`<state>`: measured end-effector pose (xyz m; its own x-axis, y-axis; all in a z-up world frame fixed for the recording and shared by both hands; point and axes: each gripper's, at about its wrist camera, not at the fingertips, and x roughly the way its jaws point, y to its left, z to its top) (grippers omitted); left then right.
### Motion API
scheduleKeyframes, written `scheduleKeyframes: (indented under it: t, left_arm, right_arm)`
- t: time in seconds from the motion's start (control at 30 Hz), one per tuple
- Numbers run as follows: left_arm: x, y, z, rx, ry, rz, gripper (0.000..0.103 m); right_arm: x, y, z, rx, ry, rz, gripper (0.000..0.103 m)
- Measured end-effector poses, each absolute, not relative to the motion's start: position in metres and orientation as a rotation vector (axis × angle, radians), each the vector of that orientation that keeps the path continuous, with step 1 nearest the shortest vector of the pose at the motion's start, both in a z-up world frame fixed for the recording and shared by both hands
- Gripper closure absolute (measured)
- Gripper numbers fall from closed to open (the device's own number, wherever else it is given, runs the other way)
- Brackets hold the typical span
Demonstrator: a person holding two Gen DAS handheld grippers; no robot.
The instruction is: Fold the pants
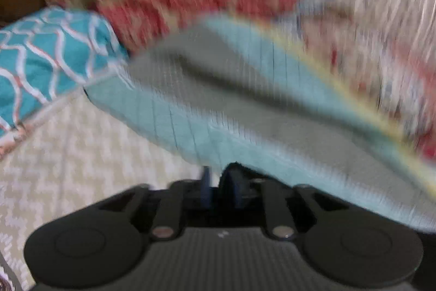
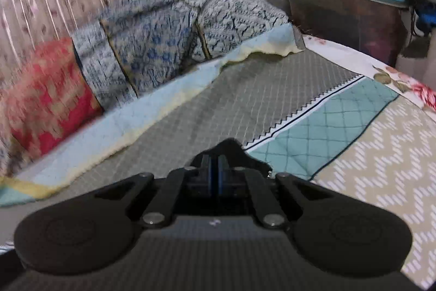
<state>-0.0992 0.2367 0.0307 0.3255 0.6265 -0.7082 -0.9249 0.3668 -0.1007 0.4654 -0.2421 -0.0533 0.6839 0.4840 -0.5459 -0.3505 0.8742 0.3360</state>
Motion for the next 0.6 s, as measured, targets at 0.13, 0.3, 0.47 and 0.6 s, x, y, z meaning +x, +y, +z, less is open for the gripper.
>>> scheduleKeyframes:
  t: [0.13, 0.3, 0.47, 0.6]
  left_arm:
    - [-0.097, 0.22, 0.032, -0.515, 0.688, 1.057, 0.06]
    - [-0.152, 0.187, 0.073, -0.485, 0.601, 1.022, 0.051]
    - [-0.238, 0.155, 0.103, -0.496, 0.503, 1.079, 0.029]
    - [-0.304, 0.136, 0.097, -0.608, 0.516, 1.124, 0.025]
  right_arm:
    - [0.465, -0.234, -0.071, 0.166, 0.793, 0.491, 0.059]
    - [0.415, -0.303, -0.067, 0.382, 0.779, 0.552, 0.059]
    - [0.335, -0.391, -0.07, 0.467, 0.71, 0.58, 0.054]
    - [0.289, -0.438, -0.086, 0.449, 0.7, 0.529, 0.049]
